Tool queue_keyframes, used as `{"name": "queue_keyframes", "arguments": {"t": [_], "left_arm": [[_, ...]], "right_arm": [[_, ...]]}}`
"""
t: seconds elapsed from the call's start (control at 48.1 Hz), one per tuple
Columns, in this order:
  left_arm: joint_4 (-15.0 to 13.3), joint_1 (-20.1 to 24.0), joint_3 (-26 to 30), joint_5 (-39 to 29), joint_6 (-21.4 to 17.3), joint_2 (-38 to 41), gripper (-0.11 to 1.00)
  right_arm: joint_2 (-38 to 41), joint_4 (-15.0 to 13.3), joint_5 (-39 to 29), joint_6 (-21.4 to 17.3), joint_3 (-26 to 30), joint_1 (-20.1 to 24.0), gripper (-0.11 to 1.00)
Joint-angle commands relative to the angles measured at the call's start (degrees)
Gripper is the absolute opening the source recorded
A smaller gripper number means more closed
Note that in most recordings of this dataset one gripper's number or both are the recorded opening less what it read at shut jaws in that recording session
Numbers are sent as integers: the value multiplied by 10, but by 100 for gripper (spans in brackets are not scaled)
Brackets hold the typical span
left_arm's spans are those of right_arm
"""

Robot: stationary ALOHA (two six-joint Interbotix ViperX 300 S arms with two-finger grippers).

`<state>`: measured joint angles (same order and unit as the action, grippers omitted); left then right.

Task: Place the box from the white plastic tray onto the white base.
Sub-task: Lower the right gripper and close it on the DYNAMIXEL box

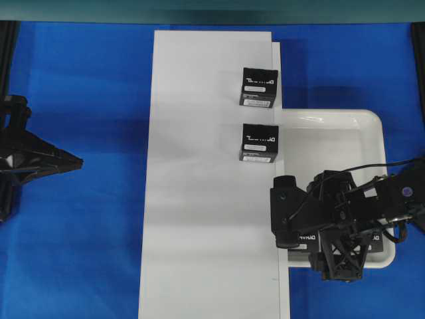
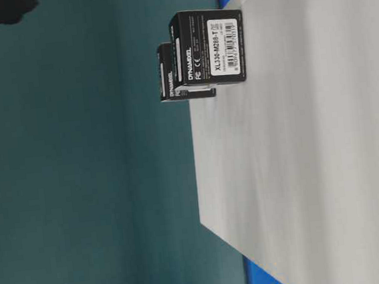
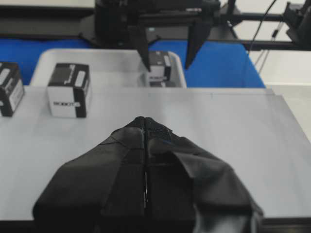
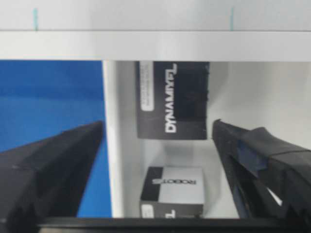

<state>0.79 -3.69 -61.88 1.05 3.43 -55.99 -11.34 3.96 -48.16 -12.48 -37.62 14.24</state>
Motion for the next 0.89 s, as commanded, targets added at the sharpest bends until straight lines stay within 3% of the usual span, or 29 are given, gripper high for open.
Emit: {"name": "queue_keyframes", "arguments": {"t": [0.0, 0.872], "left_arm": [[1, -2, 17, 3, 1, 3, -7], [1, 0, 17, 3, 0, 2, -7]], "right_arm": [[11, 2, 19, -1, -5, 0, 100], [92, -12, 95, 4, -22, -11, 100]]}}
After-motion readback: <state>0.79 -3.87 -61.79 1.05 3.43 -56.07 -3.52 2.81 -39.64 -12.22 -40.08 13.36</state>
